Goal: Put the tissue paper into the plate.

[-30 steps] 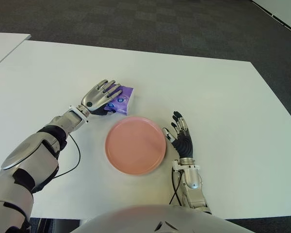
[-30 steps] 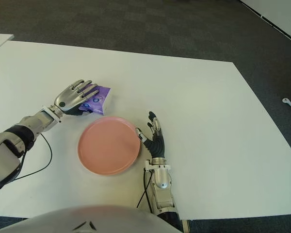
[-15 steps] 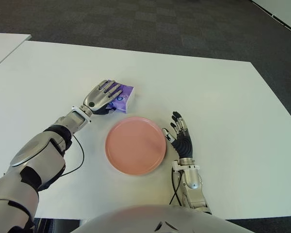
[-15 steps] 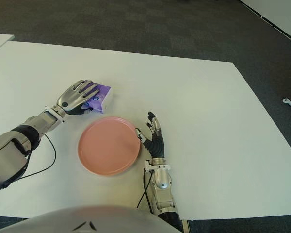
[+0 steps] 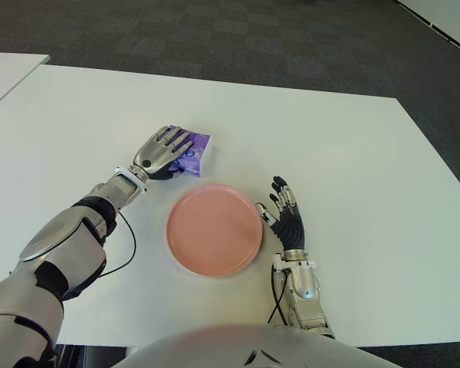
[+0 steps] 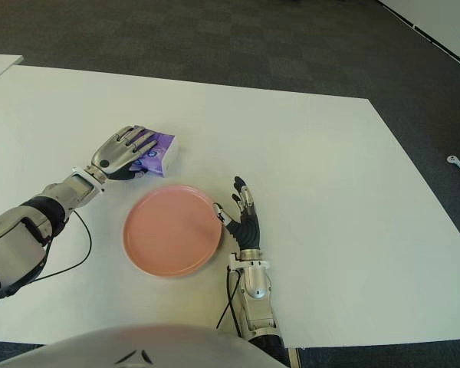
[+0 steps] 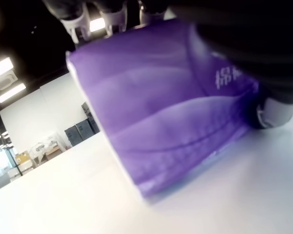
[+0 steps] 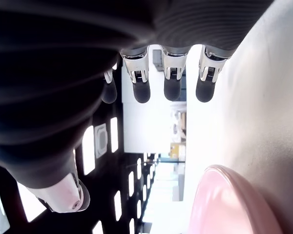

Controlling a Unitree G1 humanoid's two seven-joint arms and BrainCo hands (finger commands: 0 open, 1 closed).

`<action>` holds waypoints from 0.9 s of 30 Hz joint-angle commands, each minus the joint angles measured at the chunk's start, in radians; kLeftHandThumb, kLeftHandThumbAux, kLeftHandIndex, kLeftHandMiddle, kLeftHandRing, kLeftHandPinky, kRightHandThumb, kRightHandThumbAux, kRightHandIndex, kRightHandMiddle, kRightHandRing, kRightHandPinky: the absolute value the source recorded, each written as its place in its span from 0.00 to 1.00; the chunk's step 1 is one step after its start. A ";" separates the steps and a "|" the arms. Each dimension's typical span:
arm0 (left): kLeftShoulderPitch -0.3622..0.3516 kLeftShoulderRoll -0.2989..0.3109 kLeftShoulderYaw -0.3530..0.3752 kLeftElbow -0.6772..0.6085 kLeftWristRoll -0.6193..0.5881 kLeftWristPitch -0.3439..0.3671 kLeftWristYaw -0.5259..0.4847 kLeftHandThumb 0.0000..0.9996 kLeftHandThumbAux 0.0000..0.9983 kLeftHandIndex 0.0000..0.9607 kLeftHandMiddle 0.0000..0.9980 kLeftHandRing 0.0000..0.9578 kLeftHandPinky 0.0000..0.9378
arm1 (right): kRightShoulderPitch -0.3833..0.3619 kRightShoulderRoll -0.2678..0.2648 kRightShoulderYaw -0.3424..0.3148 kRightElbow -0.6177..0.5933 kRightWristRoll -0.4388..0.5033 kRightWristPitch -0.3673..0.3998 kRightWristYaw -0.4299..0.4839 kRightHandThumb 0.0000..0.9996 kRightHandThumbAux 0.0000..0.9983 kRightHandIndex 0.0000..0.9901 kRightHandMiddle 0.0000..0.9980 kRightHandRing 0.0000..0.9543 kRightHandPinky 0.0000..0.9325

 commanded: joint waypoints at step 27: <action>0.088 -0.006 0.019 0.048 -0.082 -0.153 0.173 0.70 0.69 0.45 0.75 0.78 0.86 | 0.123 -0.011 0.008 0.091 -0.030 0.065 -0.017 0.00 0.69 0.00 0.00 0.00 0.00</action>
